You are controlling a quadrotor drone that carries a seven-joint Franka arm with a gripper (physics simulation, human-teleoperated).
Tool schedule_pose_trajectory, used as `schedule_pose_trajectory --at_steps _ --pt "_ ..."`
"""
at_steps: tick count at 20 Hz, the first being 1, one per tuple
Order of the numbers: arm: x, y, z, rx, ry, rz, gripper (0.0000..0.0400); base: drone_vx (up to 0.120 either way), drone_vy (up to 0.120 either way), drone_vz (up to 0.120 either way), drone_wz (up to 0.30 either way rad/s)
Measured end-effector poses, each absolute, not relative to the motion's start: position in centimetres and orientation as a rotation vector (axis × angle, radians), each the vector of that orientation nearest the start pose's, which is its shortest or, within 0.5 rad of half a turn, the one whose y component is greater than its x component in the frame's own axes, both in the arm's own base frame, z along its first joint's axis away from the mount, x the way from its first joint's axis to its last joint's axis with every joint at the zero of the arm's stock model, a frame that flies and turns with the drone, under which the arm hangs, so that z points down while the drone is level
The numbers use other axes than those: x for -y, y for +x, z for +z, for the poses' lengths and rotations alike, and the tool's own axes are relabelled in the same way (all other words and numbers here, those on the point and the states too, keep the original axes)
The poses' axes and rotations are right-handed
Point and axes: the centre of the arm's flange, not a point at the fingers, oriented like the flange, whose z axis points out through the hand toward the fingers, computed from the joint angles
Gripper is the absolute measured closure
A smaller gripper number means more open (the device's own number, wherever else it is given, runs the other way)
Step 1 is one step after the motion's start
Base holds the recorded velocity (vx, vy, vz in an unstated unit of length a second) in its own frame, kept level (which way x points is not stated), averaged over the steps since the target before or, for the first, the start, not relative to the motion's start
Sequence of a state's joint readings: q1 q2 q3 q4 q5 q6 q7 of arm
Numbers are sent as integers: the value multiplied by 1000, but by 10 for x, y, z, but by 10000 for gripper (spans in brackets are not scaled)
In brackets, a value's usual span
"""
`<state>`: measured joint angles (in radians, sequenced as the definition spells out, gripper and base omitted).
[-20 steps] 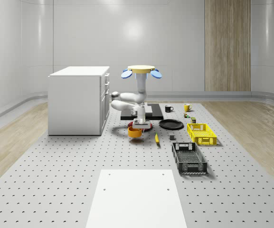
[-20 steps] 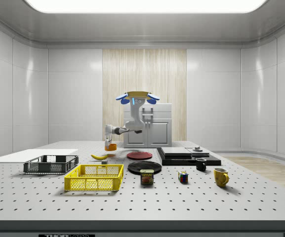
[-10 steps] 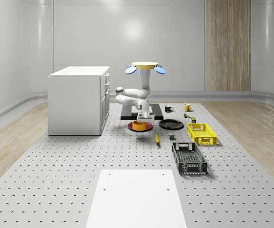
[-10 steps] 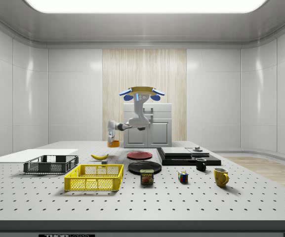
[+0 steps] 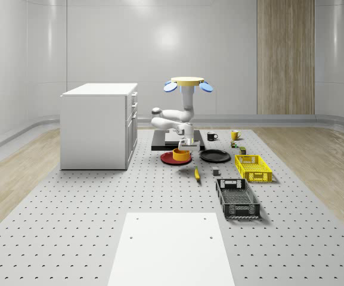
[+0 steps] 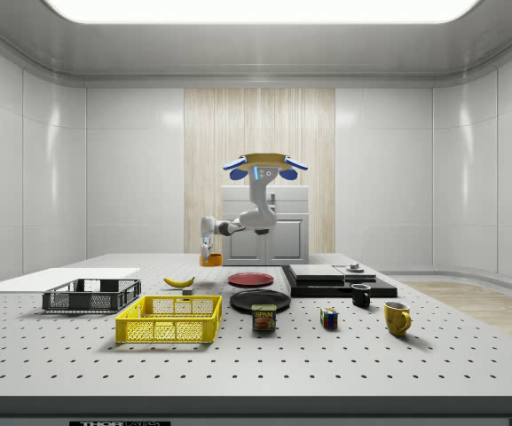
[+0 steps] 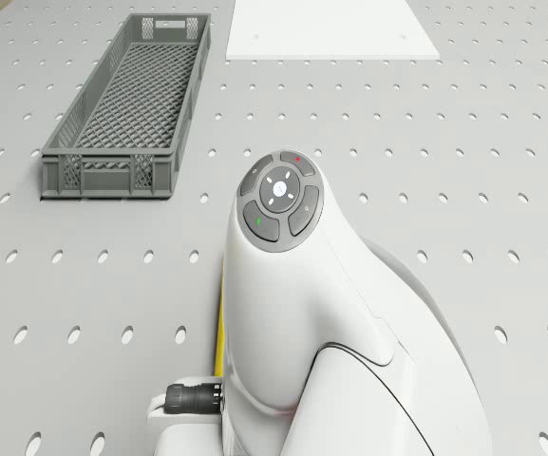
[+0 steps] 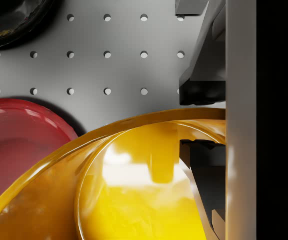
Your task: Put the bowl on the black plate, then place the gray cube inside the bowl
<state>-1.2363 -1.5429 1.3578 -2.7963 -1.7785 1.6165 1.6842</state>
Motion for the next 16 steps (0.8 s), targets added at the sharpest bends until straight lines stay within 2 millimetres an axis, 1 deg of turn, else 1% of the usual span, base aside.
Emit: schedule_pose_trajectory --at_steps 16 --pt "-6 329 501 2 1 786 300 -120 120 0 0"
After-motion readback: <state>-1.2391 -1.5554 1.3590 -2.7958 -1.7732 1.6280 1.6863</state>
